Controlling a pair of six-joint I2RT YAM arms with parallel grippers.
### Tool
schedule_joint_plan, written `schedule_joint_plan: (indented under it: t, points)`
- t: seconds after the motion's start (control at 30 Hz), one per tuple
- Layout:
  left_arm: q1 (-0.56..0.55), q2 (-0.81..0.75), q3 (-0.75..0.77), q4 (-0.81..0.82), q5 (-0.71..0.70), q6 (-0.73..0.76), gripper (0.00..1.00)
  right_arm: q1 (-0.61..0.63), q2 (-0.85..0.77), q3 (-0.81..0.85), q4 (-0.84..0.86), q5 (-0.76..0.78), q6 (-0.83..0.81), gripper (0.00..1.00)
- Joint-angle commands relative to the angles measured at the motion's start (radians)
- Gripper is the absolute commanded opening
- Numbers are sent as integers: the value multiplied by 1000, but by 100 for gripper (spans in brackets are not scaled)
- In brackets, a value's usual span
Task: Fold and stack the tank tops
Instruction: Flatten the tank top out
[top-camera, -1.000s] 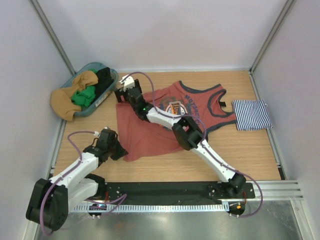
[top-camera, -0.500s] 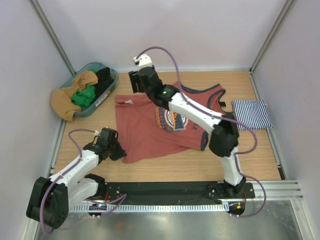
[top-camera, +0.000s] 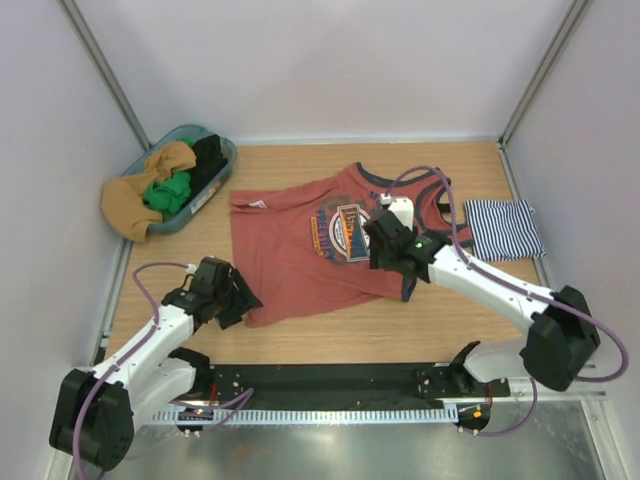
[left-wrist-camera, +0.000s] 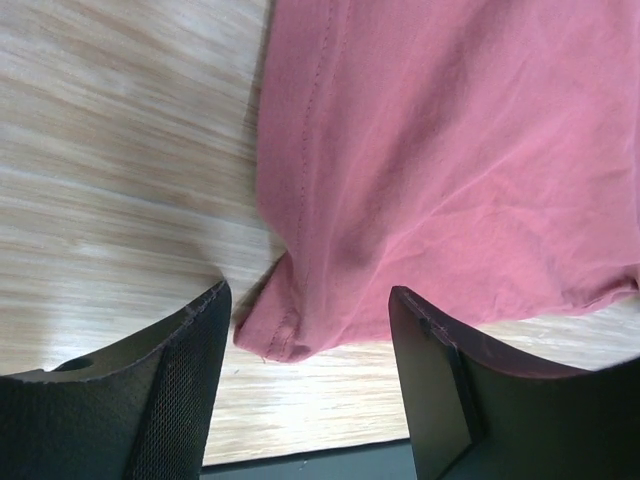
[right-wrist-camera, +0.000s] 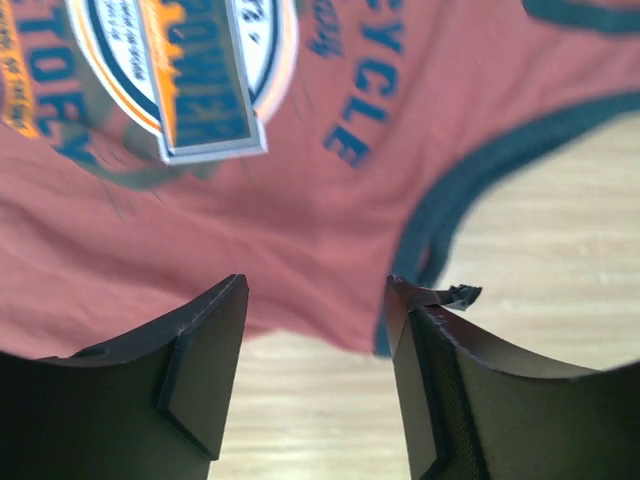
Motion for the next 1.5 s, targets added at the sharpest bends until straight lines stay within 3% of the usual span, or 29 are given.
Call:
schedule_joint_plan:
  t: [0.0, 0.2, 0.33, 0.53, 0.83, 0.9, 1.03, 1.2, 1.47]
  points:
    - [-6, 18, 37, -89, 15, -30, 66, -28, -128, -43, -77, 11, 142, 63]
    - [-89, 30, 152, -277, -81, -96, 68, -160, -202, -148, -163, -163, 270, 59]
    - [-126, 2, 203, -368, -140, -156, 68, -186, -229, -259, -96, -253, 304, 61]
    - [-187, -10, 193, -370, -155, -207, 59, -217, -240, -361, 24, -338, 328, 51]
    - [-215, 50, 180, -323, -178, -228, 57, -240, -174, -416, 139, -328, 327, 40]
    - [-216, 59, 180, -317, -180, -233, 57, -254, -165, -421, 145, -322, 321, 32]
    - [-221, 68, 179, -316, -183, -236, 57, -272, -220, -422, 114, -257, 319, 3]
    - [-235, 84, 174, -304, -192, -245, 56, -292, -283, -412, 82, -162, 310, 2]
    - [-301, 119, 160, -277, -192, -280, 51, -317, -220, -407, 94, -197, 293, 2]
